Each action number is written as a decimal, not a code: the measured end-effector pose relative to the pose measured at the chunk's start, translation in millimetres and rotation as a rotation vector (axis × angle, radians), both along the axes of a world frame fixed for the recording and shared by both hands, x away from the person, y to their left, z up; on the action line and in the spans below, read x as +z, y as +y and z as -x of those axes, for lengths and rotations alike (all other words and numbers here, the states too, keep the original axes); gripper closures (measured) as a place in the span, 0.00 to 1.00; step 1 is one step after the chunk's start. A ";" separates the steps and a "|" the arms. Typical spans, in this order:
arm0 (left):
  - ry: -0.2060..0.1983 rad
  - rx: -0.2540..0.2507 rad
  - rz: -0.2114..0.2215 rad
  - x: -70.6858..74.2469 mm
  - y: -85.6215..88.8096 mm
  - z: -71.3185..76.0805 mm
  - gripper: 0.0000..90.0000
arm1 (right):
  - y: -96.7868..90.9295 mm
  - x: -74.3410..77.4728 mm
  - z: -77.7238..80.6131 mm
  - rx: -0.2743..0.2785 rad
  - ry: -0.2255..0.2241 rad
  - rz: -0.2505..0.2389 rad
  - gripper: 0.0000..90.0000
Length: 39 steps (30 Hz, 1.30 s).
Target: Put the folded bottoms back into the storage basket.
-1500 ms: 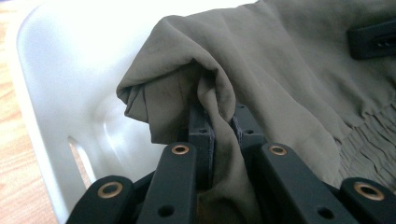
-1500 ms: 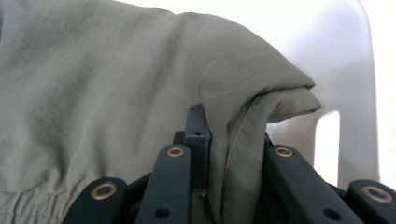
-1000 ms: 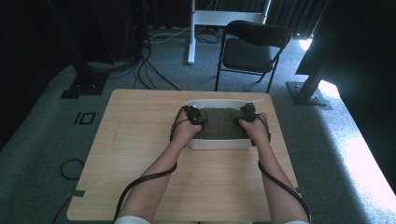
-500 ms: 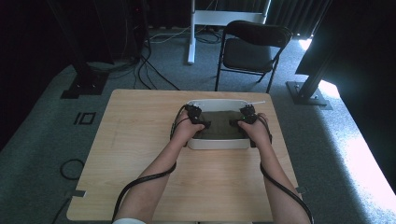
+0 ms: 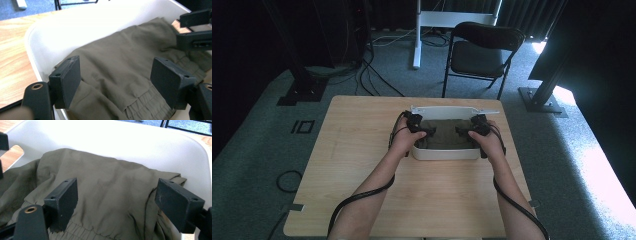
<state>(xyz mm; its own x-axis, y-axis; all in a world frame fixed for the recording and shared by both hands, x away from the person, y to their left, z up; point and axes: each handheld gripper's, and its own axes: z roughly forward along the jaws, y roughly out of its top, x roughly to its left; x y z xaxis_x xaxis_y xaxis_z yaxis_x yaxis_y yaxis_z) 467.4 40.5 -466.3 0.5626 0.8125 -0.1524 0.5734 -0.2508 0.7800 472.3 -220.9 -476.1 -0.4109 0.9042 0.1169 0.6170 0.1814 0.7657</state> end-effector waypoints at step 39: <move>-0.091 -0.016 0.064 8.5 27.6 37.1 0.22 | -16.6 17.3 42.9 0.007 -0.230 0.036 0.12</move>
<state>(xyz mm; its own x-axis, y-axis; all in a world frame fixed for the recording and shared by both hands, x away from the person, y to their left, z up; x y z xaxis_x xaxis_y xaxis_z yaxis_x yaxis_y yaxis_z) 430.3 68.1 -457.8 0.5897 0.7933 -0.1514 0.4955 -0.2073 0.8435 429.4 -237.5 -458.8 -0.4290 0.9032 -0.0131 0.4254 0.2148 0.8792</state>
